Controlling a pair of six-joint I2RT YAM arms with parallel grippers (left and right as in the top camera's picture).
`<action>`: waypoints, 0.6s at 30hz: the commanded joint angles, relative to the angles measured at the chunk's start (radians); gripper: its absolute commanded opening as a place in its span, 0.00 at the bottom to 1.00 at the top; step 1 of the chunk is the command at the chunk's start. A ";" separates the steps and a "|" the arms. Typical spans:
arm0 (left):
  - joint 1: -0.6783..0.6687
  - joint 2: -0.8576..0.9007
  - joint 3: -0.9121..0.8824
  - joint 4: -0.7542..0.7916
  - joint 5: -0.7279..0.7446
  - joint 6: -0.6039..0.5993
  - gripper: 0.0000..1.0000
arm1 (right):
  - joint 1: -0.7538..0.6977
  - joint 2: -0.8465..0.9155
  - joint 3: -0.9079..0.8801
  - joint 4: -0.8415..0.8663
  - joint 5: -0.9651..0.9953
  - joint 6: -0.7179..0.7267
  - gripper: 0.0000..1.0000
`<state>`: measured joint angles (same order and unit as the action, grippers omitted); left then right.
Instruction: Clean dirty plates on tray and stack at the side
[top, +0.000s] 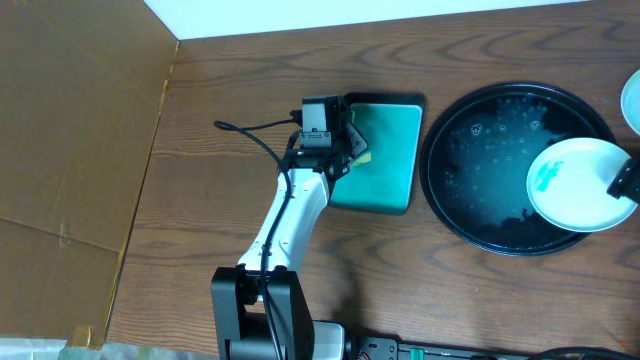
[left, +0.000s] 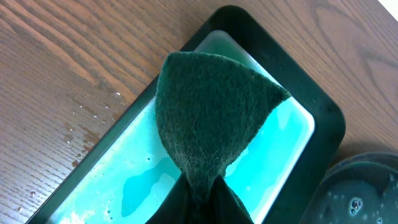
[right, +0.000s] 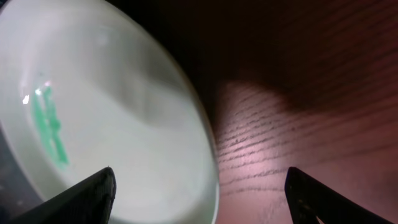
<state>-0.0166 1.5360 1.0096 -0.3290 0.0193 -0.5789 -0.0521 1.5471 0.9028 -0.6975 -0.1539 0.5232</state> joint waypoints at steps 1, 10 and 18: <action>0.000 -0.004 0.002 0.005 -0.013 0.008 0.07 | 0.013 0.004 -0.058 0.055 0.030 0.047 0.82; 0.000 -0.004 0.002 0.009 -0.013 0.008 0.07 | 0.014 0.004 -0.049 0.103 0.030 0.030 0.32; 0.000 -0.004 0.002 0.009 -0.013 0.008 0.07 | 0.014 0.004 0.036 0.100 -0.060 -0.027 0.01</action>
<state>-0.0170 1.5360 1.0096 -0.3248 0.0193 -0.5793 -0.0490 1.5475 0.8879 -0.6052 -0.1551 0.5297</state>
